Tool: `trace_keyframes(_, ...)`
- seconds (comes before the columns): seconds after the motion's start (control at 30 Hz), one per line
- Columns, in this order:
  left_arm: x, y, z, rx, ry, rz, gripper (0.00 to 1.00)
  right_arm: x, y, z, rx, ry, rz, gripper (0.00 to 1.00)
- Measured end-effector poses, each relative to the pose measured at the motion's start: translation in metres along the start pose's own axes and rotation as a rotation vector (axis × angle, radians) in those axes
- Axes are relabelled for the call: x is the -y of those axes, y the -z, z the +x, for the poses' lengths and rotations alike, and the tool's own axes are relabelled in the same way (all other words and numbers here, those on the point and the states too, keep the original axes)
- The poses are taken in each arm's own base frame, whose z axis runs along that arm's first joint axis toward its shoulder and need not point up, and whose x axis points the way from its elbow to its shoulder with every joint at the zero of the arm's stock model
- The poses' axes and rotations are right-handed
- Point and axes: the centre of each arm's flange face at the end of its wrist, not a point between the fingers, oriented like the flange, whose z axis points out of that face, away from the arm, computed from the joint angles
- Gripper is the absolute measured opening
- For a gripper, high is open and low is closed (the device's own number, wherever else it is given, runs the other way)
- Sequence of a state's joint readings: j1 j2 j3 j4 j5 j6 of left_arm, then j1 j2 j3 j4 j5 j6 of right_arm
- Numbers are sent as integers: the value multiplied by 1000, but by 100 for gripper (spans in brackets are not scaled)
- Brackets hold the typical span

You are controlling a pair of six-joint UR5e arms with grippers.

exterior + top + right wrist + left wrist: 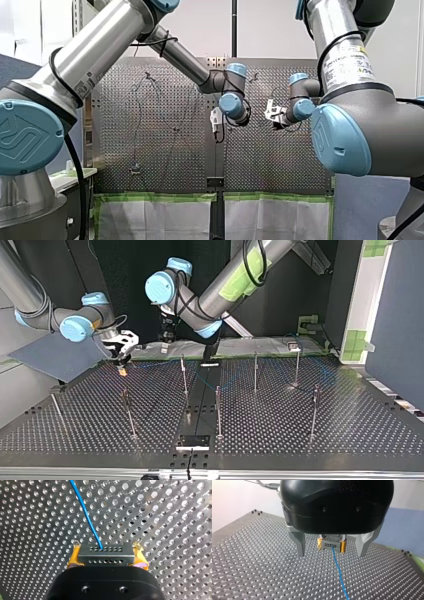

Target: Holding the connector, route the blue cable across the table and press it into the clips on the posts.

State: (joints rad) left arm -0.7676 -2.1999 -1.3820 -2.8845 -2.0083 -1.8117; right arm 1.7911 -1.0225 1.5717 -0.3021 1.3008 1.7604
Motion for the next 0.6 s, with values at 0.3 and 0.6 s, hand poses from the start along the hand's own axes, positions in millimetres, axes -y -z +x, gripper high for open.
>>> trace_keyframes(0.3, 6, -18, 26, -62, -20, -49, 100, -9, 1, 2, 4, -11, -12, 0)
trace_keyframes(0.6, 9, -35, 51, -106, -49, -100, 100, -10, 1, 2, 5, -12, -5, 0)
